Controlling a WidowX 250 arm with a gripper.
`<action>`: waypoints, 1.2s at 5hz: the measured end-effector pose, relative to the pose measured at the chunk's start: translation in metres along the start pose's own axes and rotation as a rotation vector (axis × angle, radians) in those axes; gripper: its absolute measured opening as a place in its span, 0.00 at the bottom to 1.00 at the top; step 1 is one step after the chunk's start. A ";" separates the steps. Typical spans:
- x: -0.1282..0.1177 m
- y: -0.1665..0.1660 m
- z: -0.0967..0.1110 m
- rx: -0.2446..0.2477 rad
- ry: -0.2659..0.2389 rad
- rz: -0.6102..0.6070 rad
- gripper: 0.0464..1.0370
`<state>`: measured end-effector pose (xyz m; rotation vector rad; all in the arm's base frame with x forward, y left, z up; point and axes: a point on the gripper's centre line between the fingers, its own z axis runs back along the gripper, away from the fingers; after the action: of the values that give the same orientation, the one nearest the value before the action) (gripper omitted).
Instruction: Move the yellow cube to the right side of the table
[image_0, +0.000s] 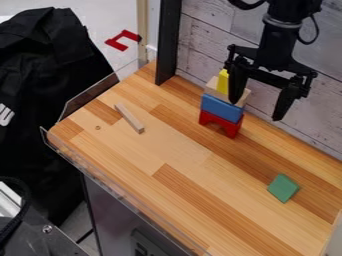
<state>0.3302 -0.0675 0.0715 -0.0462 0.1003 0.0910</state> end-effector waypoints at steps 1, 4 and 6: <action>-0.003 0.001 -0.014 0.012 0.043 0.000 0.96; 0.001 0.018 0.008 -0.006 0.005 -0.013 0.96; 0.010 0.035 0.030 0.042 -0.001 0.000 0.96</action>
<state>0.3396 -0.0298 0.0989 -0.0040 0.1010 0.0888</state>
